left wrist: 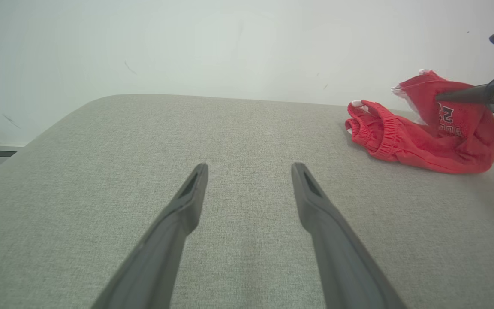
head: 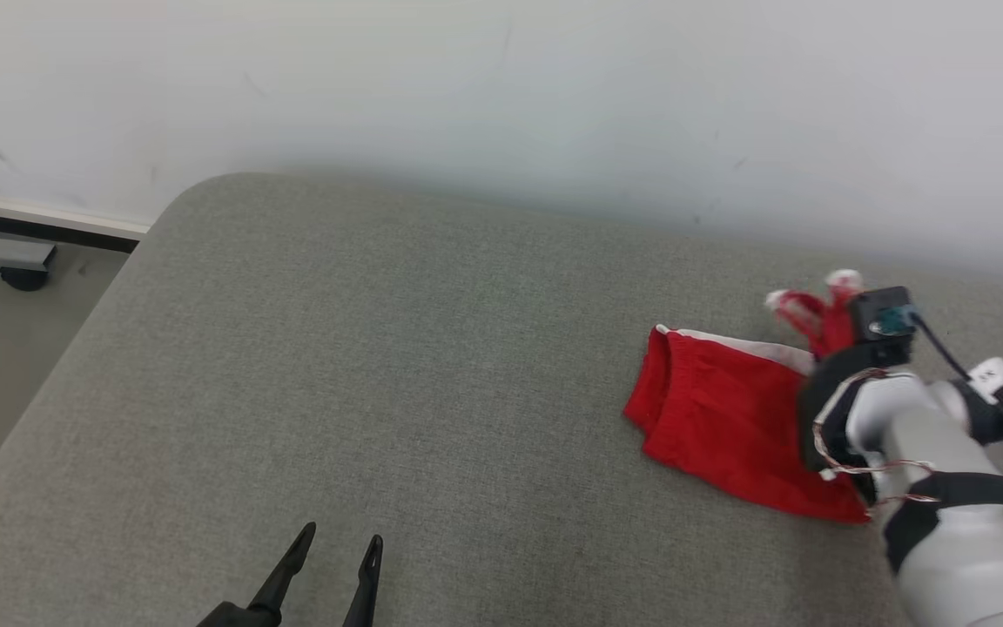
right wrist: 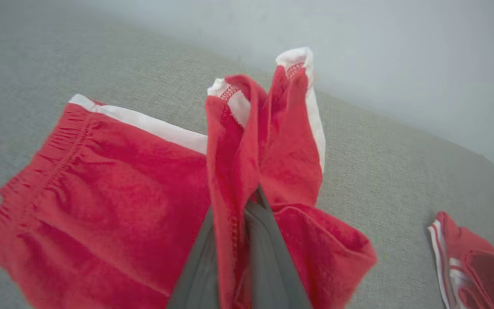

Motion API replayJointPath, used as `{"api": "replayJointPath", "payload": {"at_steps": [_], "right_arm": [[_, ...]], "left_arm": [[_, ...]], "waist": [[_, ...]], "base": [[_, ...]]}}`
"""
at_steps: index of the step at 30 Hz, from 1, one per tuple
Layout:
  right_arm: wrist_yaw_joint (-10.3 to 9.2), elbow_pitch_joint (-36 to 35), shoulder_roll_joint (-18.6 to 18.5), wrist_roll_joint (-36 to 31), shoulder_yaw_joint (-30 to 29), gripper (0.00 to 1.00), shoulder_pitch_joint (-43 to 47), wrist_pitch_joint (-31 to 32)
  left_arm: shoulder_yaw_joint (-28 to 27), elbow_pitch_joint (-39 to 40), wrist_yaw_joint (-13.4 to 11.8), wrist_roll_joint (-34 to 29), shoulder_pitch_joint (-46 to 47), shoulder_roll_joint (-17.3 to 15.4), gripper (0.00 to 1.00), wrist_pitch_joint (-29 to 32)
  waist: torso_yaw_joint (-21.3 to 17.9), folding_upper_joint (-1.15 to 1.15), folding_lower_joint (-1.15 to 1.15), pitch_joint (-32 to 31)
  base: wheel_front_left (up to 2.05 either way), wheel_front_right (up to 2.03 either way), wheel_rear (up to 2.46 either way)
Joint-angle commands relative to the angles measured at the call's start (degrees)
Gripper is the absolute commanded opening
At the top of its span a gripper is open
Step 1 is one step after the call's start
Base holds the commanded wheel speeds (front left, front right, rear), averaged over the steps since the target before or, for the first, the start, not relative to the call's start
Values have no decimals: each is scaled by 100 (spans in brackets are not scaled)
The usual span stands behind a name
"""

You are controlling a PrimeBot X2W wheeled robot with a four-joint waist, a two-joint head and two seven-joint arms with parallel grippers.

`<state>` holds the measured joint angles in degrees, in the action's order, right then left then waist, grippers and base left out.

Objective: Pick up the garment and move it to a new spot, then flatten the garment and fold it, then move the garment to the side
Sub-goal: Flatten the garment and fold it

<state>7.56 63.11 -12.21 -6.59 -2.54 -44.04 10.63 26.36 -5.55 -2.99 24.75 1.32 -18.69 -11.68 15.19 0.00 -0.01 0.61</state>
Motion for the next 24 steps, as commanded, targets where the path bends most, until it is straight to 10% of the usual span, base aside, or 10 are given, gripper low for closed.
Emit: {"api": "replayJointPath", "payload": {"at_steps": [1, 17, 18, 19, 24], "right_arm": [[-13, -49, 96, 64, 35, 0, -68, 38], [-13, 162, 852, 280, 112, 4, -62, 195], [-13, 201, 868, 349, 79, 85, -51, 221], [-13, 212, 882, 395, 69, 100, -56, 203], [-13, 140, 914, 847, 148, 100, -153, 70]], "left_arm": [[11, 9, 4, 33, -72, -14, 100, -12], [93, -112, 10, 83, 21, -23, 100, -9], [93, -117, 7, 91, 26, -26, 100, -8], [97, -115, 6, 95, 28, -28, 100, -5], [84, -91, -38, 114, -16, -47, 100, 2]], "waist": [[35, 0, 1, 7], [523, 0, 1, -32], [527, 0, 1, -41], [527, 0, 1, -51], [457, 0, 1, -104]], "base": [[0, 0, 0], [0, 0, 0], [0, 0, 0], [0, 0, 0], [0, 0, 0]]}}
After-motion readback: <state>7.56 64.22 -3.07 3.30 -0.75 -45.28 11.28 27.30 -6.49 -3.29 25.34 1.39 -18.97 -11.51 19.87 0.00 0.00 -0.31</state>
